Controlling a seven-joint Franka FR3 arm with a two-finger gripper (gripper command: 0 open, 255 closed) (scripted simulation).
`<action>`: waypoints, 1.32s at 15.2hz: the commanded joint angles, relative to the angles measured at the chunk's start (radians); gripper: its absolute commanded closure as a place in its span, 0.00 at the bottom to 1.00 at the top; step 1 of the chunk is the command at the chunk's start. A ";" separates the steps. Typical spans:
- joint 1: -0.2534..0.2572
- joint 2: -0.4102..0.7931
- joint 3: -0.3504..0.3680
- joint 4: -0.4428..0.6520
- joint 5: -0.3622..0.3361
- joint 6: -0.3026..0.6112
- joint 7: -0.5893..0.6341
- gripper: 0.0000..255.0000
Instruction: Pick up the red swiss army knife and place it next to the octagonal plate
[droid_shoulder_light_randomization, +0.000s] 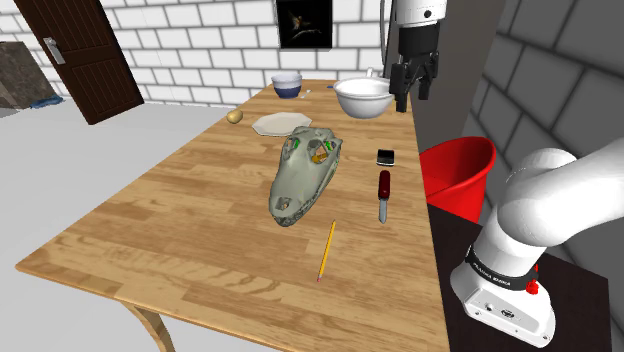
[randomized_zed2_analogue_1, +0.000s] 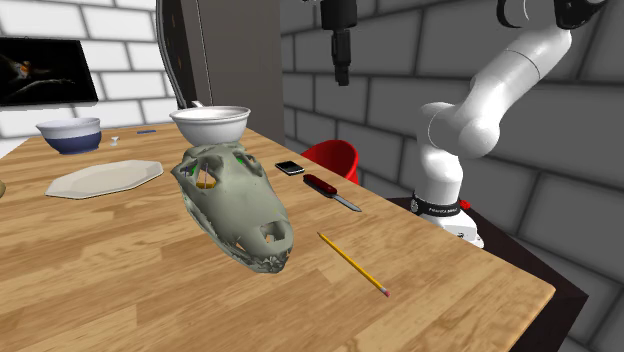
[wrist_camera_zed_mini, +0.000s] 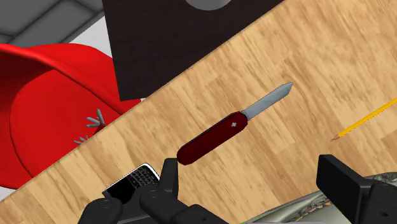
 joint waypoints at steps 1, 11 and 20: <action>0.000 0.000 0.000 0.000 0.000 0.000 0.000 0.00; -0.103 -0.045 0.096 -0.363 0.111 0.352 0.378 0.00; -0.157 0.068 0.198 -0.568 0.219 0.703 0.651 0.00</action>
